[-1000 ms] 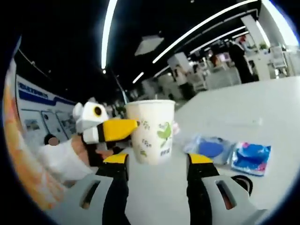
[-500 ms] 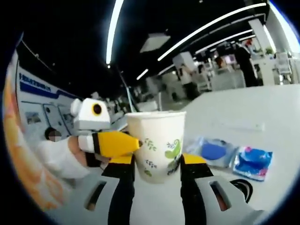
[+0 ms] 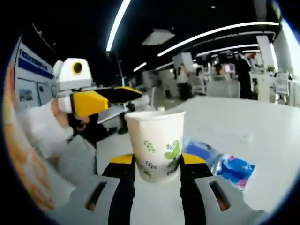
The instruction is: Arrange the tabletop items into an orderly group along one side of the table until the central work area is clear of visible clutter.
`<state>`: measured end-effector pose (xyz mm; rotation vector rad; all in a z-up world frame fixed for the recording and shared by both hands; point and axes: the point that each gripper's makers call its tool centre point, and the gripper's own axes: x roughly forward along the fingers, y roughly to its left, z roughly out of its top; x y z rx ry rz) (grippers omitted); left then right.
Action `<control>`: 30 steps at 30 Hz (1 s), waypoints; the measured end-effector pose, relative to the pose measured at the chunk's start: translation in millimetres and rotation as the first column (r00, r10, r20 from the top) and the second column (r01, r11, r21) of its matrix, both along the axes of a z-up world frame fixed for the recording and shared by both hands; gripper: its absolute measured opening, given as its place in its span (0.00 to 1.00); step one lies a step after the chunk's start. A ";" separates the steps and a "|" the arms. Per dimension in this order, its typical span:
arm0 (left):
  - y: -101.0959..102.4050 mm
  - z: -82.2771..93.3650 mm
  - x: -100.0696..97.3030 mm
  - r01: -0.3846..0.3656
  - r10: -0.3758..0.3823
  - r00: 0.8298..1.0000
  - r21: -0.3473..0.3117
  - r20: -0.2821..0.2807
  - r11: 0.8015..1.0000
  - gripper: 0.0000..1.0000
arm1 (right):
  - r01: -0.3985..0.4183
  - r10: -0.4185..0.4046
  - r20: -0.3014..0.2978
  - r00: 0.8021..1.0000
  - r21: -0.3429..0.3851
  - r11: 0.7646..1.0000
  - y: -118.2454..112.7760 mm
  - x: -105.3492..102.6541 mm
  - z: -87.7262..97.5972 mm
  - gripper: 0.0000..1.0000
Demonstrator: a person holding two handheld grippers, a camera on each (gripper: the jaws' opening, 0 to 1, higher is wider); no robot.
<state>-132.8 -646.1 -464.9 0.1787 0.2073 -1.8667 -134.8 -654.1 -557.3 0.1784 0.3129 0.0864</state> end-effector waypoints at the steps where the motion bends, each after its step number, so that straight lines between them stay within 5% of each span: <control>1: -0.9 1.1 -3.7 0.022 -0.022 0.999 0.011 0.024 1.000 0.37 | 0.002 -0.002 0.000 1.000 -0.008 1.000 0.3 0.4 0.4 0.36; 8: -13.2 -12.5 -26.2 0.088 -0.096 0.993 0.112 0.069 0.990 0.19 | 0.008 -0.009 -0.010 1.000 -0.157 0.988 -2.8 2.5 4.8 0.36; 13: -13.9 -24.7 -33.2 0.102 -0.112 0.993 0.172 0.049 0.980 0.15 | 0.005 -0.003 0.010 1.000 -0.265 0.964 -2.8 0.7 12.0 0.36; 15: -11.0 -24.1 -33.8 0.124 -0.133 0.990 0.179 0.039 0.976 0.02 | -0.004 0.008 0.011 1.000 -0.283 0.959 -0.8 0.4 11.0 0.36; 23: -0.6 -30.4 -22.9 0.097 -0.088 0.995 0.241 -0.051 0.966 0.00 | -0.047 0.045 -0.012 0.999 -0.333 0.942 6.1 1.0 4.6 0.36; 30: 5.3 -40.3 -1.2 0.037 -0.077 0.986 0.260 0.146 0.965 0.00 | -0.059 0.059 -0.011 0.998 -0.267 0.962 9.1 4.1 1.1 0.40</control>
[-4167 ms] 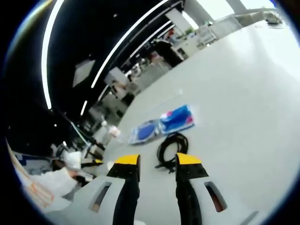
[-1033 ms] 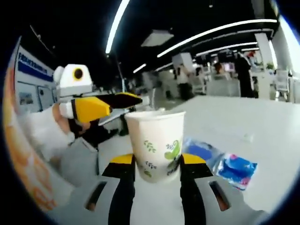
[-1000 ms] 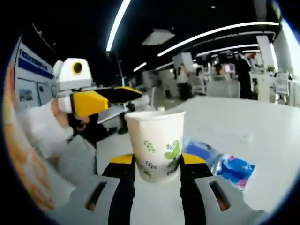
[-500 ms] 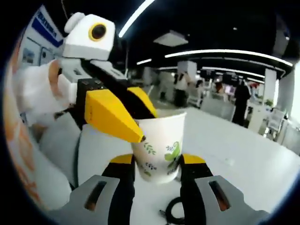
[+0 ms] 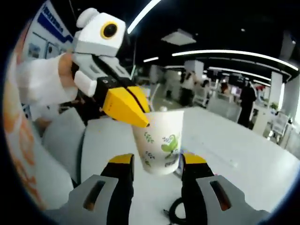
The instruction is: Arrange the tabletop items into an orderly group along one side of the table until the central work area is clear of visible clutter.
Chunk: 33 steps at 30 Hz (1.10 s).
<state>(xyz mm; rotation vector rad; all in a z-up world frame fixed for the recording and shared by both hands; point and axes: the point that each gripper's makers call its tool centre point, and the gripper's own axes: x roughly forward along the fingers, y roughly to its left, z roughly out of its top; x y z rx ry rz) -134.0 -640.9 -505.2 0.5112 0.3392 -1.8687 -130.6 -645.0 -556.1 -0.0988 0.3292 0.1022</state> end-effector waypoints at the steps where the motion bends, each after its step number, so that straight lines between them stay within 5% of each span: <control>1: -0.2 1.1 5.5 -0.011 0.011 1.000 -0.011 0.012 1.000 0.00 | 0.002 -0.002 -0.005 1.000 0.003 1.000 -0.1 -0.6 -2.0 0.42; 4: 0.0 -2.3 20.1 -0.021 0.021 0.999 -0.002 0.028 1.000 0.00 | 0.000 0.000 -0.018 1.000 0.018 1.000 0.6 -4.2 -7.0 0.44; 7: 2.4 -14.0 45.8 -0.042 0.037 0.992 0.039 0.122 0.998 0.00 | 0.010 -0.009 -0.040 0.999 0.037 0.999 0.1 -11.8 -14.9 0.44; 15: 1.5 -37.9 111.7 -0.108 0.085 0.967 0.081 0.242 0.991 0.00 | 0.083 -0.074 -0.092 0.993 0.094 0.992 -10.3 -41.3 -34.1 0.43; 23: -7.1 -56.2 160.1 -0.164 0.134 0.956 0.100 0.260 0.981 0.00 | 0.194 -0.174 -0.140 0.975 0.141 0.971 -34.0 -67.9 -50.6 0.42; 28: -13.3 -70.6 186.4 -0.218 0.188 0.954 0.108 0.232 0.970 0.00 | 0.243 -0.221 -0.138 0.966 0.170 0.955 -46.6 -70.3 -50.4 0.40; 33: -19.0 -91.2 204.9 -0.243 0.201 0.941 0.130 0.274 0.961 0.00 | 0.265 -0.239 -0.146 0.960 0.192 0.945 -50.7 -71.4 -54.8 0.40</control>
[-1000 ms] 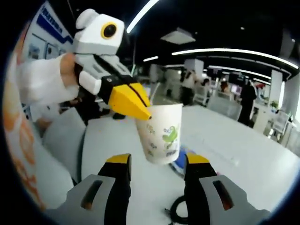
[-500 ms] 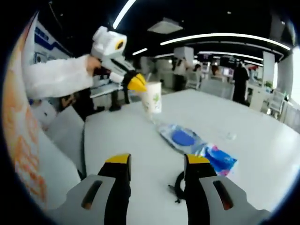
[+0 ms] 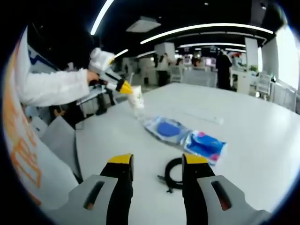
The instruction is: Arrange the tabletop items into an orderly group along one side of the table until the central work area is clear of visible clutter.
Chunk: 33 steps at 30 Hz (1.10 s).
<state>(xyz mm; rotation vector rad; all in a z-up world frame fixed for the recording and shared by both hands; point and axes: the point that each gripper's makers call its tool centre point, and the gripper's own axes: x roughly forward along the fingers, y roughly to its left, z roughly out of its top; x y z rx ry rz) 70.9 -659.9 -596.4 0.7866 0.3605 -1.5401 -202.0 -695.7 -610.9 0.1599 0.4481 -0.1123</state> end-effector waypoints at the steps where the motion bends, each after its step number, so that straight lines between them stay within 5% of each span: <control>1: -2.4 -5.5 3.6 -0.003 0.003 1.000 0.002 0.000 1.000 0.00 | 0.005 -0.005 -0.004 1.000 0.012 1.000 -0.3 -0.4 -2.3 0.39; 17: -26.2 -63.6 44.6 -0.088 0.089 0.996 0.054 -0.019 0.995 0.00 | 0.068 -0.064 -0.053 0.997 0.078 0.995 -22.4 -2.4 -21.2 0.40; 33: -36.5 -92.4 48.8 -0.094 0.098 0.994 0.080 -0.052 0.992 0.00 | 0.144 -0.115 -0.168 0.979 0.173 0.974 -33.4 -21.3 -50.6 0.46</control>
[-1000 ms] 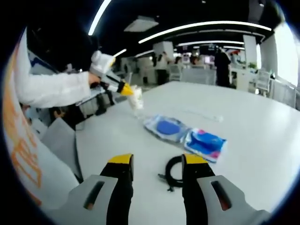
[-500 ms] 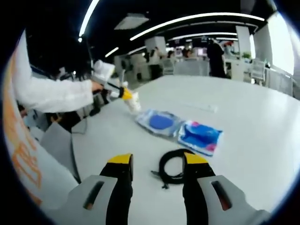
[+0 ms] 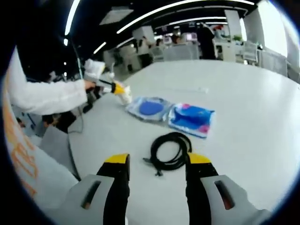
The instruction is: Arrange the tabletop items into an orderly group along one side of the table until the central work area is clear of visible clutter.
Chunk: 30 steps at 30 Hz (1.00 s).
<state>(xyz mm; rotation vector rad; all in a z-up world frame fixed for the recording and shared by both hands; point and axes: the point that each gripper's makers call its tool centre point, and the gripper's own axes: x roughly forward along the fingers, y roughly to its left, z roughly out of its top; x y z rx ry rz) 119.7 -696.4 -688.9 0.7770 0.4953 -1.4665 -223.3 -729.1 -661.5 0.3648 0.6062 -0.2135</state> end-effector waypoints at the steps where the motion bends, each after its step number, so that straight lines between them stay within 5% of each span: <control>1: 0.4 -0.4 -0.8 0.000 0.000 1.000 0.004 -0.001 1.000 0.00 | -0.003 0.003 -0.001 1.000 0.002 1.000 0.6 0.4 -0.2 0.46; 23: 4.0 -15.4 -1.2 -0.031 0.031 0.999 0.003 -0.035 1.000 0.00 | -0.019 0.020 -0.038 0.999 0.040 0.999 8.6 0.8 -9.3 0.48; 30: 6.3 -11.3 3.9 -0.072 0.071 0.997 -0.011 -0.018 0.997 0.25 | -0.018 0.022 -0.062 0.998 0.074 0.997 13.3 1.5 -13.2 0.52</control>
